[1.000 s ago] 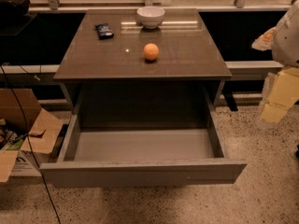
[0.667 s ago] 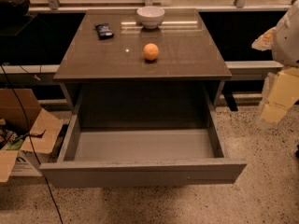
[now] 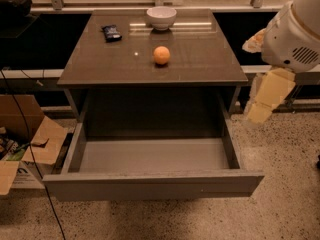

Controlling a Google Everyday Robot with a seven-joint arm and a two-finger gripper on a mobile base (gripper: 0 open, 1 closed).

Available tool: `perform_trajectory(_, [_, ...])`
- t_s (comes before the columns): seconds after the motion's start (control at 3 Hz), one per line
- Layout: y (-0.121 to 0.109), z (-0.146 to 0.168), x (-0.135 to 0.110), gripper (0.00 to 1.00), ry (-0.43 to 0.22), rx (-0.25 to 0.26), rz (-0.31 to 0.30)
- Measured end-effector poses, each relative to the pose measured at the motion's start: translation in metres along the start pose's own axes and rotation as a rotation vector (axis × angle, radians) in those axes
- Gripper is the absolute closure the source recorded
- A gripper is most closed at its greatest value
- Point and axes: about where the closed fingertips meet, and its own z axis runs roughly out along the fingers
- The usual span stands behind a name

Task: Place orange into top drawer

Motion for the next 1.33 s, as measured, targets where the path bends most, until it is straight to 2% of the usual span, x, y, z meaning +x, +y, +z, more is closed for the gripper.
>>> perform_trajectory(0.33, [-0.010,0.022,-0.032,0.00,-0.069,-0.019,-0.025])
perform_trajectory(0.67, [-0.025,0.043,-0.053,0.00,-0.126,-0.036,-0.030])
perform_trajectory(1.0, [-0.072,0.088,-0.074,0.00,-0.192,-0.089,-0.030])
perform_trajectory(1.33, [-0.075,0.090,-0.076,0.00,-0.197,-0.091,-0.031])
